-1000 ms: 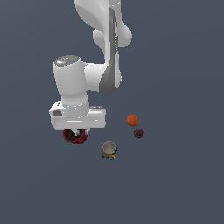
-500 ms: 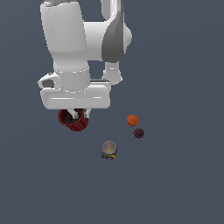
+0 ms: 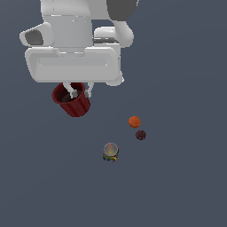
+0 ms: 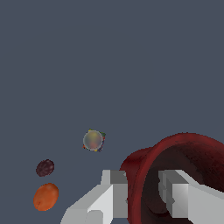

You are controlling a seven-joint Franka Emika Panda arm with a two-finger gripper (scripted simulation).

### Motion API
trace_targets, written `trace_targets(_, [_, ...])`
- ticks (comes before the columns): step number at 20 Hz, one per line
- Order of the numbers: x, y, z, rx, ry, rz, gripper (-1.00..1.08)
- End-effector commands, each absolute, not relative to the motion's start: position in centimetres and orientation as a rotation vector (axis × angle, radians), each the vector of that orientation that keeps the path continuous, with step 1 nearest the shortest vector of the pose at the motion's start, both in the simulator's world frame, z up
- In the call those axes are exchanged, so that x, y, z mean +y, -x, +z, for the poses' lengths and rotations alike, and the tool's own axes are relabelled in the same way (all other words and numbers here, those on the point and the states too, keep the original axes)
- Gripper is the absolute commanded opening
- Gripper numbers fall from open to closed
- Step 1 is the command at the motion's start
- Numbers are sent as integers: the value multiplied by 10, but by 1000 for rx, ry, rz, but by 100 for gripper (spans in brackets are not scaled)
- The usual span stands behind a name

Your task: Pick up a designated object from a clutter of objects.

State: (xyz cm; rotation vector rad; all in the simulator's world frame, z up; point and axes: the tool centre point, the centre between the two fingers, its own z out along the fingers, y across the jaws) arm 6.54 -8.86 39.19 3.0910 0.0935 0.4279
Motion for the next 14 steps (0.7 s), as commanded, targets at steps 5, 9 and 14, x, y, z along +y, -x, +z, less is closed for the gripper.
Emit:
trace_targets(5, [-81, -66, 436, 95, -3091, 431, -100])
trace_targets(9, [-78, -67, 450, 96, -3092, 431, -100])
trace_targets(14, [-77, -67, 457, 97, -3092, 431, -100])
